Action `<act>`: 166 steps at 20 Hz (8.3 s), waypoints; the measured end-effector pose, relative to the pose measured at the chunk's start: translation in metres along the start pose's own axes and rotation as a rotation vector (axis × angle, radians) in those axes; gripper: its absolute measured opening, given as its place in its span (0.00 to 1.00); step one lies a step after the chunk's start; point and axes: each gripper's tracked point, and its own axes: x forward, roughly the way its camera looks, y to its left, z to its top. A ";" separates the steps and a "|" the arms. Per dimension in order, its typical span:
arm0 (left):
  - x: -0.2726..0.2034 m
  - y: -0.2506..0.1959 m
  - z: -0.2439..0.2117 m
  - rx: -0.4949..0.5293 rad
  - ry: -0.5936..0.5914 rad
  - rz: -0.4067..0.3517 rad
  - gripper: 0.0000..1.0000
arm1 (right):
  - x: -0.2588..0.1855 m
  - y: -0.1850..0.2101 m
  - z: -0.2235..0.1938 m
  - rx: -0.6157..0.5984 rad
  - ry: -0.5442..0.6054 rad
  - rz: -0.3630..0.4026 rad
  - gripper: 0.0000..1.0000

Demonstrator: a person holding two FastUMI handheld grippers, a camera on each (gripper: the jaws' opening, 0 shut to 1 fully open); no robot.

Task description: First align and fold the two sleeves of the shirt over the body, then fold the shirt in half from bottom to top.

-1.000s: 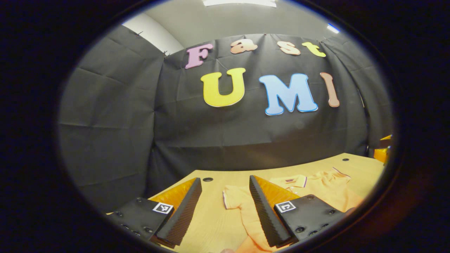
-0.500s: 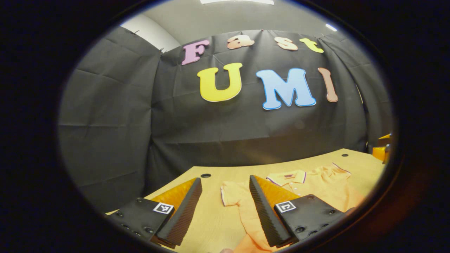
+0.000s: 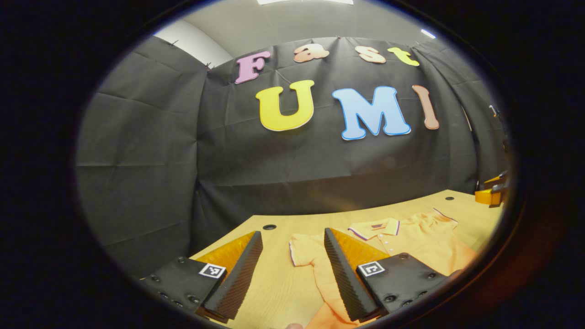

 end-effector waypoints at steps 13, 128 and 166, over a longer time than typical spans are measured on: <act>0.001 0.006 -0.014 -0.001 0.037 0.004 0.89 | 0.110 -0.015 -0.064 0.068 0.268 -0.030 0.86; 0.202 -0.033 -0.171 0.143 0.614 -0.142 0.10 | 0.045 0.102 -0.036 0.101 0.242 0.259 0.34; 0.052 -0.232 -0.075 0.097 0.472 -0.517 0.95 | -0.035 0.039 -0.060 0.146 0.254 0.188 0.65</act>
